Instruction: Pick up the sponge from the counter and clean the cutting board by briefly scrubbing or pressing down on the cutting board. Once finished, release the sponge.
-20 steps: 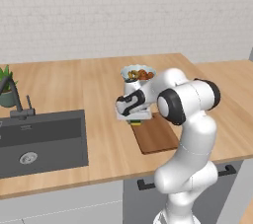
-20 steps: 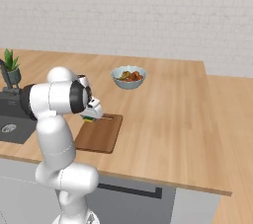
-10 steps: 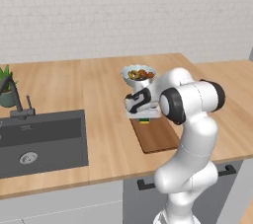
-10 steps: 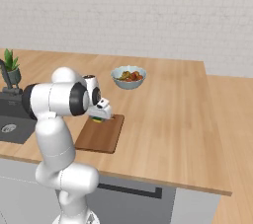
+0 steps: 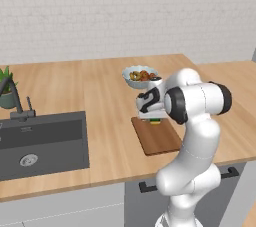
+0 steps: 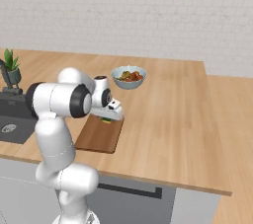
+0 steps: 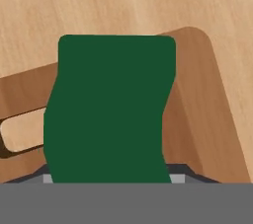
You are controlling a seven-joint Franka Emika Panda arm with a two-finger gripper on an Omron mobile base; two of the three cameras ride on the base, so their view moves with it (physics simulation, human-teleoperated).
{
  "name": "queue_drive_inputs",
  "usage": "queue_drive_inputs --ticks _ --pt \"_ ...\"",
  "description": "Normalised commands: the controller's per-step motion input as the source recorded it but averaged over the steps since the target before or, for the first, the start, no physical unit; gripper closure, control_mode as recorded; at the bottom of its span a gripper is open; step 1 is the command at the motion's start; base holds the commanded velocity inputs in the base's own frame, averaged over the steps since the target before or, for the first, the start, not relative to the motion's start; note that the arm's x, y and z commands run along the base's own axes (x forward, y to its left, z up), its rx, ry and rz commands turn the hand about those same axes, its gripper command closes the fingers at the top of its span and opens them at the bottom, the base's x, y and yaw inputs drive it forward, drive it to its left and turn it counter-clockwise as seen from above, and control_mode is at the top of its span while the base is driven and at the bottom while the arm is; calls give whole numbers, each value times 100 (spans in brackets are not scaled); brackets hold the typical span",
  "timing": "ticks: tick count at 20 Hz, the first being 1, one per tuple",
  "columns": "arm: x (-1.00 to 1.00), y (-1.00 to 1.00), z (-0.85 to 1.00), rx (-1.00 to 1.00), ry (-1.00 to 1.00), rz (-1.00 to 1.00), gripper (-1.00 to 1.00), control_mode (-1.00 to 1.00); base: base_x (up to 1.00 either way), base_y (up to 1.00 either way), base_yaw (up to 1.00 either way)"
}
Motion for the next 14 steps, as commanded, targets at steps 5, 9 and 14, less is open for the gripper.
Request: queue_drive_inputs --ticks 5,9,14 --pt "0 -71 -7 0 0 0 100 -100 0 0 0" --pt "-3 -63 -16 0 0 0 100 -100 0 0 0" --pt "-58 -23 -21 0 0 0 100 -100 0 0 0"
